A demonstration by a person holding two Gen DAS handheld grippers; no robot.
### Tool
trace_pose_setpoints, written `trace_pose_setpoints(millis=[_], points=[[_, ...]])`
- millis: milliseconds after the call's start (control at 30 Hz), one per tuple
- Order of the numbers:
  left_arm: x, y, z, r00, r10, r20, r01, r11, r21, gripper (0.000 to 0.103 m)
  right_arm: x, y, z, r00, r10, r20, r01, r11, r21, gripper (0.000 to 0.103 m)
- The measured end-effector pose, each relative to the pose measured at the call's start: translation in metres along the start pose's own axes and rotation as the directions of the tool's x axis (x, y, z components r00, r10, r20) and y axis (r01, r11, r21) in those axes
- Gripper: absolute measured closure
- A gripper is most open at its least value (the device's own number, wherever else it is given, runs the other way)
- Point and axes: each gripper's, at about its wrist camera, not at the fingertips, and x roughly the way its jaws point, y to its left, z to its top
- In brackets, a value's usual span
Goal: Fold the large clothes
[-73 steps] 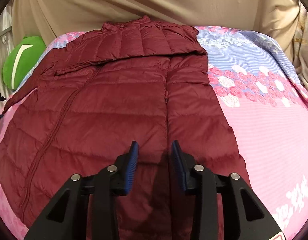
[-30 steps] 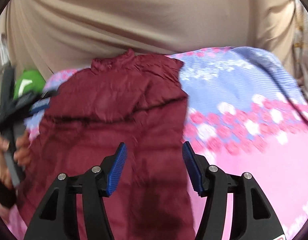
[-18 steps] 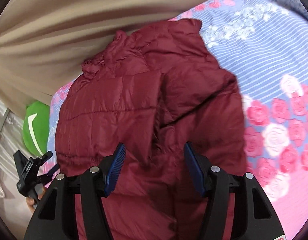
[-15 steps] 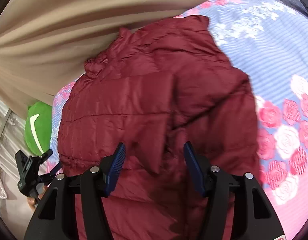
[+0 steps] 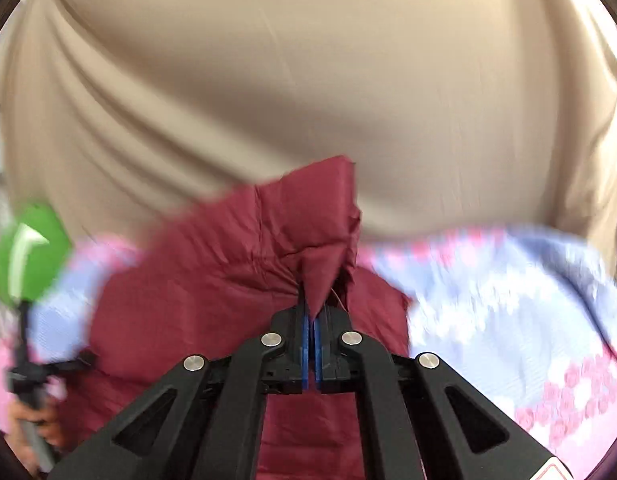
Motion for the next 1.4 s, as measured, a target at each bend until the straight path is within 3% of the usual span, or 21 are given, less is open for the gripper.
trace_pose_setpoints(millis=[67,133,333,400,600,767,800,867,933,1000,1033,1133,1200,1267,1300,1400], points=[[0.009,-0.001,-0.007,1.000,0.021,0.008,-0.021,1.000,0.010,0.089,0.058,-0.017,-0.028,0.982,-0.057,-0.179,0.062,0.998,0.019,0.101],[0.006,-0.002,-0.010,0.999,0.015,0.029,-0.016,1.000,0.024,0.089,0.089,-0.021,-0.053,0.968,-0.080,-0.238,0.083,0.997,0.000,0.101],[-0.029,0.018,-0.014,0.992,-0.114,0.048,0.114,0.993,-0.009,0.087,0.088,-0.022,-0.055,0.975,-0.061,-0.215,0.066,0.998,0.014,0.101],[-0.036,0.030,-0.015,0.989,-0.138,0.045,0.139,0.990,-0.033,0.078,0.083,-0.028,-0.050,0.977,-0.026,-0.209,0.040,0.997,0.061,0.101],[-0.040,0.052,-0.016,0.978,-0.206,0.021,0.207,0.968,-0.142,0.070,0.059,-0.042,-0.051,0.980,0.042,-0.197,-0.018,0.992,0.127,0.098],[-0.024,0.050,-0.003,0.970,-0.244,0.015,0.242,0.949,-0.205,0.060,0.056,-0.044,-0.051,0.970,0.124,-0.208,-0.091,0.983,0.162,0.085],[-0.022,0.052,0.000,0.971,-0.237,0.020,0.235,0.945,-0.227,0.059,0.056,-0.046,-0.051,0.967,0.148,-0.206,-0.110,0.976,0.188,0.081],[-0.011,0.058,0.008,0.974,-0.224,0.023,0.221,0.934,-0.282,0.060,0.055,-0.047,-0.050,0.963,0.184,-0.196,-0.139,0.965,0.223,0.064],[-0.004,0.061,0.013,0.978,-0.208,0.017,0.203,0.928,-0.312,0.062,0.060,-0.045,-0.048,0.955,0.210,-0.210,-0.157,0.957,0.243,0.063],[-0.004,0.056,0.017,0.986,-0.164,0.017,0.162,0.944,-0.289,0.089,0.066,-0.036,-0.044,0.952,0.189,-0.242,-0.141,0.968,0.206,0.088],[-0.008,0.051,0.020,0.991,-0.128,0.025,0.130,0.957,-0.261,0.092,0.064,-0.026,-0.040,0.960,0.153,-0.234,-0.121,0.982,0.145,0.099],[-0.021,0.044,0.021,0.996,-0.035,0.082,0.051,0.978,-0.204,0.098,0.038,-0.015,-0.026,0.984,0.148,-0.094,-0.139,0.985,0.100,0.100],[-0.017,0.042,0.019,0.997,0.003,0.081,0.011,0.985,-0.171,0.098,0.038,-0.018,-0.025,0.990,0.124,-0.067,-0.115,0.987,0.114,0.101],[-0.001,0.040,0.013,0.999,0.029,0.029,-0.024,0.990,-0.141,0.098,0.077,-0.020,-0.040,0.975,0.045,-0.218,-0.024,0.995,0.097,0.103],[0.007,0.038,0.007,0.999,0.041,0.017,-0.038,0.991,-0.126,0.098,0.089,-0.022,-0.047,0.965,0.052,-0.259,-0.027,0.995,0.096,0.103],[0.006,0.026,0.000,0.991,0.116,0.073,-0.112,0.992,-0.048,0.098,0.080,-0.027,-0.040,0.968,0.059,-0.244,-0.022,0.988,0.152,0.102]])
